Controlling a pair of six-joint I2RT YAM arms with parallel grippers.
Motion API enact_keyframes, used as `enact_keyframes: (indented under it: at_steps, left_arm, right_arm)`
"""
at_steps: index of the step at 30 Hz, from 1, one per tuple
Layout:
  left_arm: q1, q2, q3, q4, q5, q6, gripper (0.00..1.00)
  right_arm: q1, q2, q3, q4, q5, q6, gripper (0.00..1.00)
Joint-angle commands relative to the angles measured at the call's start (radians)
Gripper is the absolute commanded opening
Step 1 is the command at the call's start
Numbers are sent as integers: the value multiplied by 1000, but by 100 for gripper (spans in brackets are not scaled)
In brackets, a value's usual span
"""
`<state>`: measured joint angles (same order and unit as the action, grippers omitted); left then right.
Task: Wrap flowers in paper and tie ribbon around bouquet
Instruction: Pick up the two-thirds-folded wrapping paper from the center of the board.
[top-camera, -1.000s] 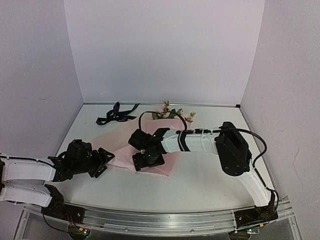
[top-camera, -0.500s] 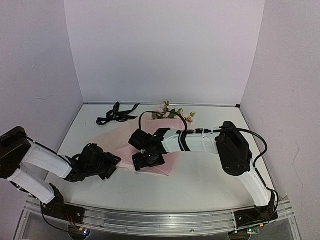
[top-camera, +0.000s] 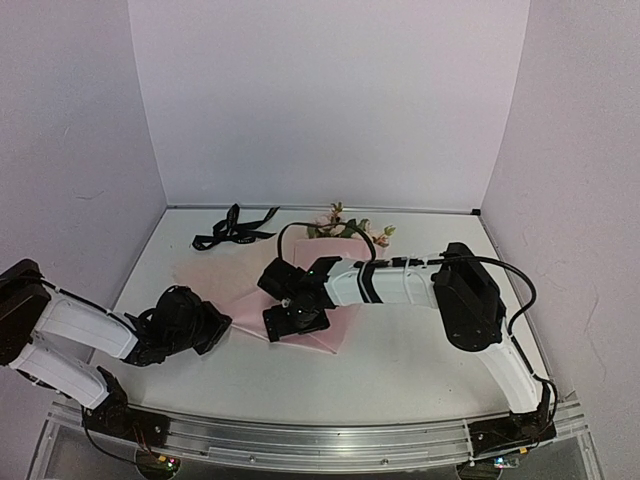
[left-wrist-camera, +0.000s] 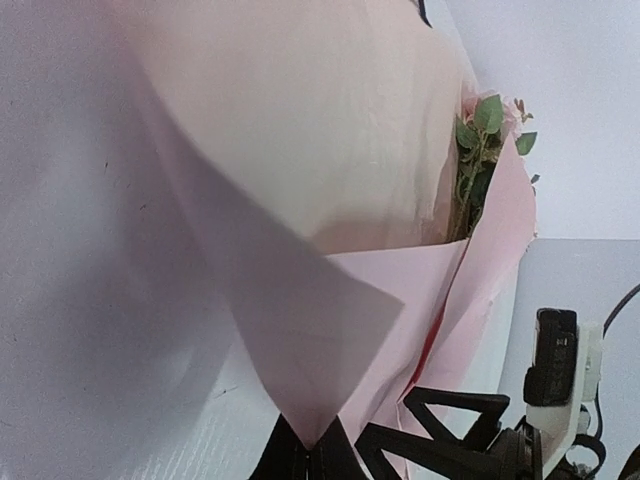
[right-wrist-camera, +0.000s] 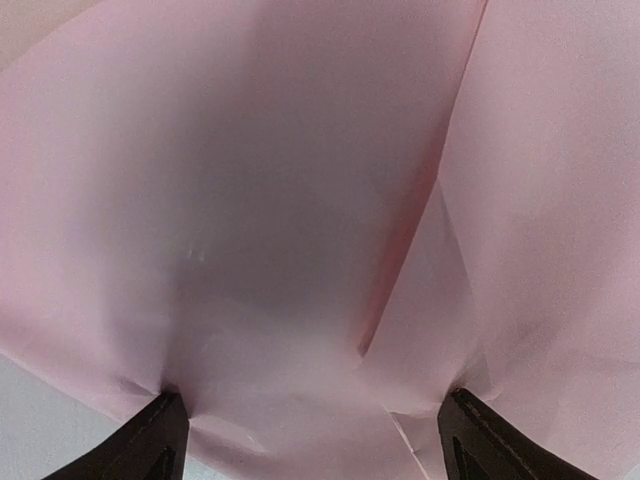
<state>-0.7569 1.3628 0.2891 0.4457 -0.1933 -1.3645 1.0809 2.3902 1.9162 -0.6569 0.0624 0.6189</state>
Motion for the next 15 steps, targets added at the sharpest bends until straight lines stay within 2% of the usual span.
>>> enact_keyframes:
  at_steps: [1,15]
  left_arm:
    - [25,-60,-19,6,-67,154,0]
    - [-10,-63,88,42,88,496,0]
  right_arm:
    - [-10,110,-89,-109,-93,21,90]
    - [-10,104,-82,-103,-88,18,94]
